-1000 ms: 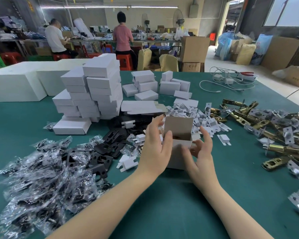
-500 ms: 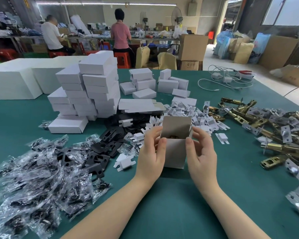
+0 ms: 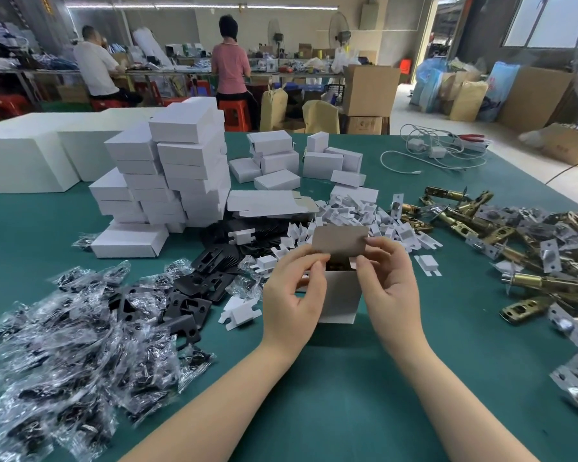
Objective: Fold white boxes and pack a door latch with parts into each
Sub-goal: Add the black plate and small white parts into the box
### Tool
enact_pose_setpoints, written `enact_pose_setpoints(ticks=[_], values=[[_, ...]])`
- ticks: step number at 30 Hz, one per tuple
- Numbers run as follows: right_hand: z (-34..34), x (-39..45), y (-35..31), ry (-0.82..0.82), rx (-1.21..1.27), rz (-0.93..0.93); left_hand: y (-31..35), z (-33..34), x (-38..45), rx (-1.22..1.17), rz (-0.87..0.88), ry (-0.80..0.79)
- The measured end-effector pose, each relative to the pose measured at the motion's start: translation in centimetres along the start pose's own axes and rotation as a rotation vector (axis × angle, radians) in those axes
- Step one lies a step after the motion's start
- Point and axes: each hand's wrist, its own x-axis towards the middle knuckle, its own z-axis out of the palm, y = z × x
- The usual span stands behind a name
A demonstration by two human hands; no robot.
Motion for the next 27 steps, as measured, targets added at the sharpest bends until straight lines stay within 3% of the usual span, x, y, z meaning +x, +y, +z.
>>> enact_pose_setpoints(ticks=[8,13,21,27], values=[[0.0,0.0,0.1,-0.016,-0.009,-0.011,0.8,-0.2,0.3,-0.076,-0.087,-0.08],[-0.1,-0.1,0.0,-0.031,-0.098,-0.132,0.5,-0.6,0.6,-0.064,-0.088,-0.144],[-0.9,-0.5,0.8,-0.085,-0.214,-0.218,-0.7,-1.8,0.6,0.066,0.165,-0.238],[-0.9,-0.7,0.9,-0.113,-0.231,-0.212,-0.8,-1.7,0.5,0.086,0.19,-0.195]])
